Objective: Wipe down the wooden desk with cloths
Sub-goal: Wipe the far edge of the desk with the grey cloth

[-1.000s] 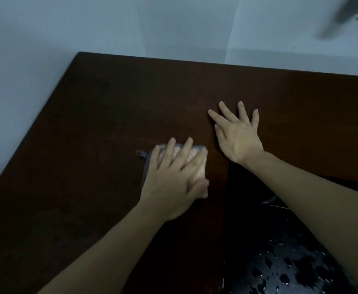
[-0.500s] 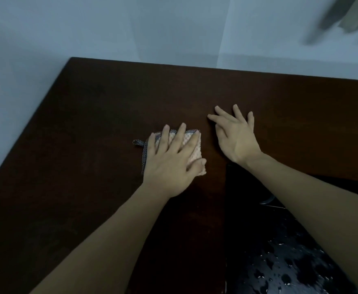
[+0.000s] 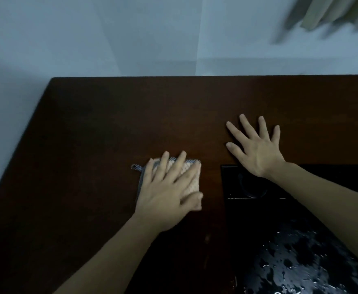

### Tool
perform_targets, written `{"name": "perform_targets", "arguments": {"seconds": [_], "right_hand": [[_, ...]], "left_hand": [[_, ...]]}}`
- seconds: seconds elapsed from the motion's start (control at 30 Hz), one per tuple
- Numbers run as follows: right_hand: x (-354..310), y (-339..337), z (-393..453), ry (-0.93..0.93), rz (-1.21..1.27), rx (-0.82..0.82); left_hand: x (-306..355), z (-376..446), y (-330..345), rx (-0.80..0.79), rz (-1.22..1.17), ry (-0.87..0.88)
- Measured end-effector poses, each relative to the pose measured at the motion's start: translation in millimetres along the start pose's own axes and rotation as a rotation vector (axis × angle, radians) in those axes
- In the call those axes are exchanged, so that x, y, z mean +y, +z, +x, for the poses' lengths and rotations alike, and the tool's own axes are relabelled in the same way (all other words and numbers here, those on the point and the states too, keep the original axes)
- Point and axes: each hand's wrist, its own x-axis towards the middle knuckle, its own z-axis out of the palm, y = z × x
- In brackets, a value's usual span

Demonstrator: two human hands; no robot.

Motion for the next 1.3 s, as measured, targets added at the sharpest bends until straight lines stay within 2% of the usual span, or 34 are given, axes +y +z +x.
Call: {"name": "perform_targets", "arguments": {"seconds": [0.2, 0.27, 0.4, 0.53, 0.6, 0.7, 0.87, 1.3], "right_hand": [[1.8, 4.4, 0.3, -0.006, 0.014, 0.042], [4.2, 0.7, -0.4, -0.017, 0.029, 0.029], [15.2, -3.9, -3.4, -0.052, 0.008, 0.012], [44.3, -1.4, -7.4, 0.041, -0.017, 0.005], [51.4, 4.1, -8.6, 0.055, 0.006, 0.009], [51.9, 8.9, -6.6, 0.048, 0.020, 0.050], [54.4, 8.4, -6.4, 0.038, 0.030, 0.074], [55.7, 7.1, -6.6, -0.014, 0.062, 0.062]], "left_hand": [[10.0, 45.7, -9.4, 0.026, 0.026, -0.111], [21.2, 34.1, -10.8, 0.010, 0.005, -0.011], [39.6, -20.0, 8.4, -0.059, -0.029, 0.304], [35.1, -33.5, 20.2, -0.093, 0.027, 0.395], [33.9, -17.2, 16.6, -0.040, -0.004, 0.350], [39.9, 23.1, 8.2, 0.043, -0.036, 0.194], [59.6, 79.6, -3.7, 0.052, 0.054, 0.081], [110.5, -15.6, 29.0, 0.003, 0.019, -0.023]]}}
